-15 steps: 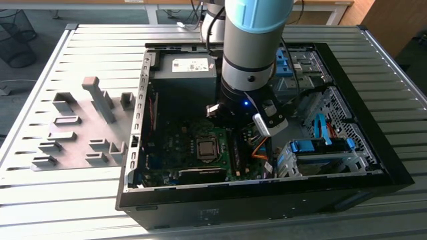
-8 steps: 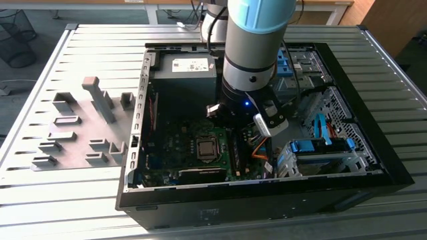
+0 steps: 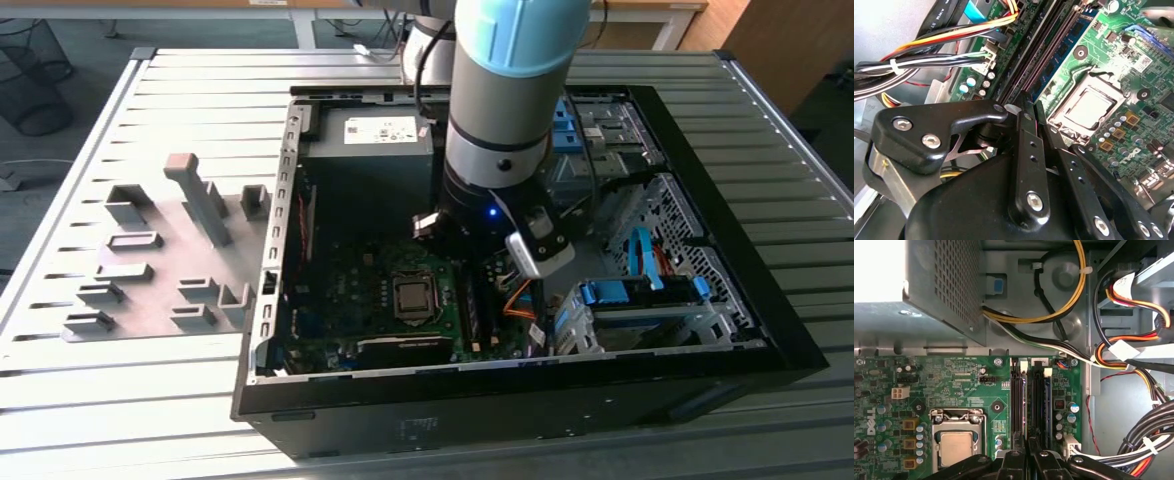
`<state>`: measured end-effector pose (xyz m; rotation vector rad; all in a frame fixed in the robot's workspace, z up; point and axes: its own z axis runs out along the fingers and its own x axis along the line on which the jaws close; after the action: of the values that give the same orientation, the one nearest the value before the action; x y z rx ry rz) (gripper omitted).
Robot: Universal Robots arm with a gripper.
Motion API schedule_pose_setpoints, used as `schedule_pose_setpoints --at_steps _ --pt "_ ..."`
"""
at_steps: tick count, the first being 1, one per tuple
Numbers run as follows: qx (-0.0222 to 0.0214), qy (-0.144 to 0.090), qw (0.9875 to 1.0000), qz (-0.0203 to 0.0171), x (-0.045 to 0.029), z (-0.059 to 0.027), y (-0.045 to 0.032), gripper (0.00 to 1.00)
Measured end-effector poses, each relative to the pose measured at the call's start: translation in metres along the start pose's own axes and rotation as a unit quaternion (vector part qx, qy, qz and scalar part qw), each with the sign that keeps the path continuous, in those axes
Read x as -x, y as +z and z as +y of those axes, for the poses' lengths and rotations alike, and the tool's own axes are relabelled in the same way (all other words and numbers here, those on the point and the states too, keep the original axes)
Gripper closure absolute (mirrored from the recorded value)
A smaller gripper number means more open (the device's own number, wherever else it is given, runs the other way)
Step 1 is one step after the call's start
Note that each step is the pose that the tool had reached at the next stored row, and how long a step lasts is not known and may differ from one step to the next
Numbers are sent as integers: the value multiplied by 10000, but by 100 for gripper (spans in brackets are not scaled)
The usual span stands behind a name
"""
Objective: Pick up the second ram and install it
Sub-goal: 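Insert the second ram into the second slot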
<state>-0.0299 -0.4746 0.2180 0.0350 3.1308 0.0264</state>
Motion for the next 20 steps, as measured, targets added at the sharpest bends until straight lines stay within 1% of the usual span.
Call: schedule_pose_setpoints --at_steps 10,20 --pt "0 0 10000 0 0 -9 37 86" --pt "0 0 10000 0 0 -9 41 86"
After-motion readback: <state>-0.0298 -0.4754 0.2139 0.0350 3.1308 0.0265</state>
